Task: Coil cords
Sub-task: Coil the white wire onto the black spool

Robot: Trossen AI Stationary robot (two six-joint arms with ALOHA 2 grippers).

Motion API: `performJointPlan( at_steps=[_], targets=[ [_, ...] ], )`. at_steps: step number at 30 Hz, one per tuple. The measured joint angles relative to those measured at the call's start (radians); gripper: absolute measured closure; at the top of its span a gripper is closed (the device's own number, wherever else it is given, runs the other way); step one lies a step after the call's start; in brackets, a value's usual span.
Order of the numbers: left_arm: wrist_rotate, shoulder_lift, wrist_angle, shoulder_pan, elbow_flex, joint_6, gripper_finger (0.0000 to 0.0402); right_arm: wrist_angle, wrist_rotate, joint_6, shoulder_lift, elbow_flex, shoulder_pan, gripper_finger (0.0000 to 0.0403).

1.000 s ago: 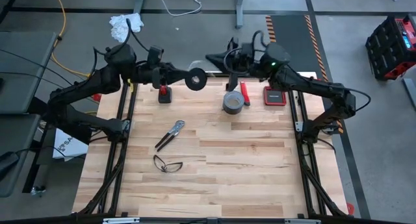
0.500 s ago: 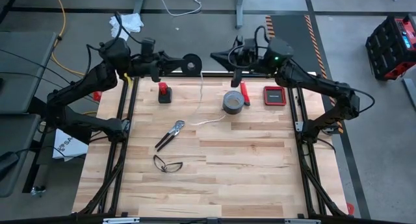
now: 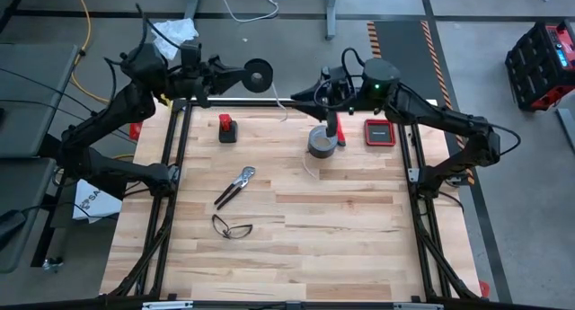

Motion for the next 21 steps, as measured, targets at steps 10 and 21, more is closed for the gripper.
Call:
performJointPlan(
  at_steps=[10,21],
  targets=[
    [-0.033,0.001,-0.039,0.000,0.045,0.033,0.0401,-0.016,0.229,-0.096,0.025,0.000,0.080,0.0222],
    [-0.055,0.002,-0.020,-0.001,0.045,0.029,0.0401,0.023,0.309,-0.149,0.086,0.000,0.079,0.0222]
  ],
)
